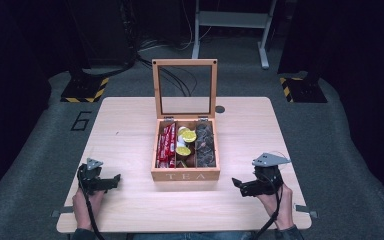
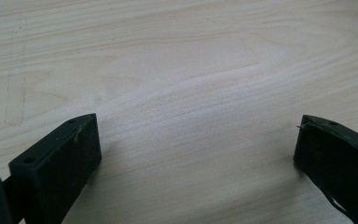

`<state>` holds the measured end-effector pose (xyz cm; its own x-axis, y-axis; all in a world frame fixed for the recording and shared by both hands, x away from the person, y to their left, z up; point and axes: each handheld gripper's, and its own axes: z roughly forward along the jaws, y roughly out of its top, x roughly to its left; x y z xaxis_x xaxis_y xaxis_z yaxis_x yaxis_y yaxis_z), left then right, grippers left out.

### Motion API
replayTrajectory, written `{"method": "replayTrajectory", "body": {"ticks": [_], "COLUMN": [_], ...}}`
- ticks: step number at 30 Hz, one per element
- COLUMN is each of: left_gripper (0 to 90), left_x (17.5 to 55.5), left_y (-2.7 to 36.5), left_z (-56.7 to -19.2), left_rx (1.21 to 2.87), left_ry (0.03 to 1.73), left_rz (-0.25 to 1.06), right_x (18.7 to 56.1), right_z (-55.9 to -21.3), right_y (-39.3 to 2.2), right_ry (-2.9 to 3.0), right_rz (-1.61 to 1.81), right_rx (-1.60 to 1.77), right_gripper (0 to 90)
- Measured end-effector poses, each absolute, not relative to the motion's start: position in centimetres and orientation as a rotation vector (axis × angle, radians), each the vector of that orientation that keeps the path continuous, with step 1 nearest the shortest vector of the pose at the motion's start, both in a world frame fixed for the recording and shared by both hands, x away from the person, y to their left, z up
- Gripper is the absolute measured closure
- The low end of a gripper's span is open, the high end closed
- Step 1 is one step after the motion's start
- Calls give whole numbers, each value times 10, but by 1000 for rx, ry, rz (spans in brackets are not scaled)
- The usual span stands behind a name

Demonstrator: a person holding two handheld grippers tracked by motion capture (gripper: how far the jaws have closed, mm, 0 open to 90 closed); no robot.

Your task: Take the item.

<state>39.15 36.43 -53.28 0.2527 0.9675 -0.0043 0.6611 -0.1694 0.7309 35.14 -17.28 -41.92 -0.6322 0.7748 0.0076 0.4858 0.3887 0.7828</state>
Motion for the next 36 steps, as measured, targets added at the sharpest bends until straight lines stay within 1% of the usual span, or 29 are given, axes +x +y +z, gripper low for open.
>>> {"method": "replayTrajectory", "body": {"ticks": [3, 5, 6, 7, 15, 23, 36], "left_gripper": [4, 4, 4, 4, 4, 4, 4], "left_x": [391, 391, 391, 391, 392, 391, 392], "left_y": [364, 364, 364, 364, 364, 364, 364], "left_z": [-533, -533, -533, -533, -533, -533, -533], "left_rx": [1910, 1909, 1910, 1910, 1910, 1911, 1910], "left_ry": [1478, 1478, 1478, 1478, 1478, 1478, 1476], "left_rz": [637, 637, 637, 637, 636, 636, 639], "right_x": [350, 350, 349, 349, 348, 350, 356], "right_z": [-434, -437, -446, -446, -479, -509, -528], "right_y": [-162, -161, -156, -156, -145, -146, -154], "right_ry": [2311, 2314, 2325, 2325, 2370, 2385, 2388], "right_rz": [1126, 1126, 1130, 1130, 1109, 1057, 1043], "right_rx": [1084, 1089, 1100, 1100, 1136, 1157, 1168], "right_gripper": [0, 0, 0, 0, 0, 0, 0]}}
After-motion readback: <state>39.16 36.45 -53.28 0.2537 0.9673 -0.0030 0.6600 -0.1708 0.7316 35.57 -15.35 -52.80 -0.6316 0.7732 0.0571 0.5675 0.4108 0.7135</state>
